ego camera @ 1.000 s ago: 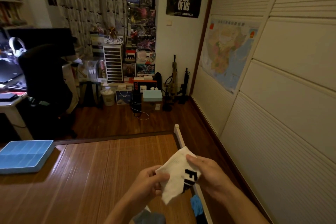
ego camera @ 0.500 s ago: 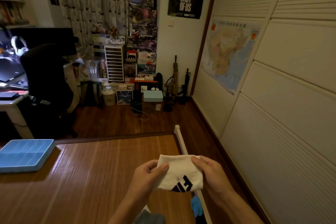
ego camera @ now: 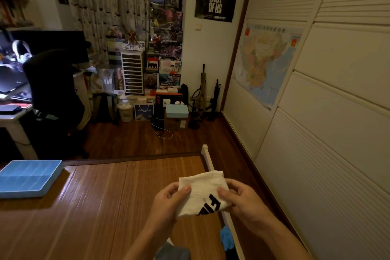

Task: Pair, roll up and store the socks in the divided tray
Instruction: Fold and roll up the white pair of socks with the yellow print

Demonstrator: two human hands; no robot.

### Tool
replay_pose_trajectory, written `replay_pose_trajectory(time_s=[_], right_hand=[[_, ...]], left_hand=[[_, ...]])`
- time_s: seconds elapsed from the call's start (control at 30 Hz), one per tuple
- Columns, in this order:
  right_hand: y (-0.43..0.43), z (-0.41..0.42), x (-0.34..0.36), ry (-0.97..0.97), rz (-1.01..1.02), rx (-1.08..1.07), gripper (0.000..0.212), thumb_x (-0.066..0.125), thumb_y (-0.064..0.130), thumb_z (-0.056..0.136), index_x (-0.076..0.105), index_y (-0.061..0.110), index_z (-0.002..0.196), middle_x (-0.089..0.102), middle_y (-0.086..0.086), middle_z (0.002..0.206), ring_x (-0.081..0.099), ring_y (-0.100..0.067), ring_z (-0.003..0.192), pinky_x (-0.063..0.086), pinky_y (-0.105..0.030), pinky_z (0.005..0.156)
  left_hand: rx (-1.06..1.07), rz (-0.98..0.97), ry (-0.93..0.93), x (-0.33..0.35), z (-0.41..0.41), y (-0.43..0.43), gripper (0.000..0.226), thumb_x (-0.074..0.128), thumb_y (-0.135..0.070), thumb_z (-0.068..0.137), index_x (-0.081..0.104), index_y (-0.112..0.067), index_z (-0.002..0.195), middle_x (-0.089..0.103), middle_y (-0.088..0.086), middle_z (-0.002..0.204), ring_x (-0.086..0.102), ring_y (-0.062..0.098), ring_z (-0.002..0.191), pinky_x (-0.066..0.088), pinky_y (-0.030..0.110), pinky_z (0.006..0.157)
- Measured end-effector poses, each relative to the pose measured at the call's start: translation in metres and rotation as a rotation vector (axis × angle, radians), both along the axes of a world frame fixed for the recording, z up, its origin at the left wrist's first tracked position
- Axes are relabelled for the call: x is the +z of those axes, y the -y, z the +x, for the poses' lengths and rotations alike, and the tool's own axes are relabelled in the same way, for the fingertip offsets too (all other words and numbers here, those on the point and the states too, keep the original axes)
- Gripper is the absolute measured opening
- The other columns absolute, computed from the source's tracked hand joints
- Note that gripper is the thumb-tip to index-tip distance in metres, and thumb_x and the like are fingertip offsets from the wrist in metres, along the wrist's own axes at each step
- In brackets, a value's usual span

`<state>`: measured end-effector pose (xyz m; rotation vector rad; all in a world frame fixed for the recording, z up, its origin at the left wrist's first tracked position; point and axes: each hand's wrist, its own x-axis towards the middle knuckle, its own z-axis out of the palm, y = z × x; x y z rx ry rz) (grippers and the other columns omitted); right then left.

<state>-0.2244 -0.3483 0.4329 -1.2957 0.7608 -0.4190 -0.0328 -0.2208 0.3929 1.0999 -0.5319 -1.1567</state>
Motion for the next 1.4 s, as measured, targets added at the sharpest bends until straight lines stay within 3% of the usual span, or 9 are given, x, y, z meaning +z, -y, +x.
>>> replay_pose_trajectory(time_s=[0.23,0.37,0.53,0.7,0.83,0.93,1.13,1.27,1.4], right_hand=[[-0.006,0.003,0.004,0.039,-0.076,-0.051,0.045,0.072,0.02,0.083,0.062,0.012,0.126,0.076,-0.007,0.111,0.074,-0.027,0.103,0.061,-0.034,0.08],[-0.01,0.002,0.01,0.057,-0.145,-0.05,0.048,0.073,0.024,0.08,0.062,0.015,0.126,0.076,-0.004,0.112,0.073,-0.025,0.105,0.061,-0.034,0.082],[-0.018,0.002,0.03,0.067,-0.418,0.028,0.035,0.074,0.026,0.086,0.069,0.037,0.119,0.072,0.006,0.117,0.069,-0.013,0.108,0.06,-0.028,0.081],[-0.025,0.009,0.045,0.008,-0.624,0.231,0.039,0.072,0.029,0.091,0.063,0.04,0.128,0.067,0.012,0.123,0.064,-0.014,0.116,0.06,-0.037,0.09],[-0.028,0.015,0.046,-0.006,-0.71,0.252,0.044,0.074,0.034,0.089,0.06,0.043,0.13,0.065,0.016,0.123,0.063,-0.012,0.115,0.059,-0.034,0.091],[-0.027,0.016,0.044,0.014,-0.68,0.171,0.046,0.075,0.037,0.087,0.059,0.039,0.131,0.066,0.015,0.119,0.065,-0.013,0.113,0.059,-0.032,0.09],[-0.028,0.016,0.043,0.026,-0.663,0.115,0.027,0.068,0.04,0.089,0.071,0.026,0.112,0.073,0.006,0.106,0.07,-0.015,0.101,0.06,-0.03,0.079],[-0.028,0.018,0.041,0.024,-0.689,0.076,0.023,0.062,0.038,0.094,0.073,0.021,0.106,0.072,0.001,0.1,0.07,-0.02,0.095,0.062,-0.038,0.076],[-0.024,0.019,0.04,-0.009,-0.687,0.114,0.024,0.068,0.041,0.091,0.069,0.028,0.111,0.07,0.008,0.106,0.069,-0.015,0.099,0.062,-0.035,0.078]], left_hand=[[0.019,-0.004,-0.138,-0.003,-0.004,0.0,0.04,0.069,-0.022,0.092,0.063,-0.001,0.126,0.074,0.022,0.113,0.075,0.037,0.097,0.062,0.032,0.066],[-0.038,-0.033,-0.157,-0.003,-0.002,-0.005,0.047,0.079,-0.022,0.085,0.065,-0.004,0.126,0.072,0.022,0.119,0.072,0.039,0.104,0.062,0.039,0.072],[-0.135,-0.155,0.094,0.011,0.014,-0.016,0.07,0.094,-0.047,0.062,0.07,-0.018,0.12,0.069,0.007,0.118,0.072,0.025,0.102,0.059,0.035,0.079],[-0.344,-0.222,0.494,0.041,0.023,-0.018,0.05,0.079,-0.043,0.085,0.064,-0.031,0.13,0.067,0.003,0.128,0.067,0.027,0.115,0.059,0.034,0.089],[-0.219,-0.267,0.644,0.055,0.012,-0.012,0.037,0.078,-0.047,0.084,0.069,-0.034,0.118,0.072,-0.002,0.119,0.07,0.018,0.109,0.058,0.026,0.087],[-0.122,-0.287,0.634,0.055,0.009,-0.012,0.034,0.078,-0.048,0.081,0.071,-0.033,0.111,0.072,-0.002,0.114,0.069,0.019,0.105,0.058,0.028,0.085],[-0.114,-0.273,0.619,0.053,0.011,-0.012,0.031,0.074,-0.044,0.082,0.072,-0.028,0.108,0.071,-0.004,0.113,0.069,0.018,0.105,0.059,0.028,0.082],[-0.204,-0.217,0.581,0.052,0.015,-0.011,0.029,0.074,-0.051,0.082,0.071,-0.035,0.106,0.071,-0.001,0.114,0.07,0.022,0.104,0.06,0.032,0.08],[-0.279,-0.186,0.612,0.049,0.014,-0.006,0.034,0.071,-0.049,0.088,0.069,-0.029,0.116,0.07,-0.001,0.117,0.069,0.022,0.105,0.059,0.03,0.082]])
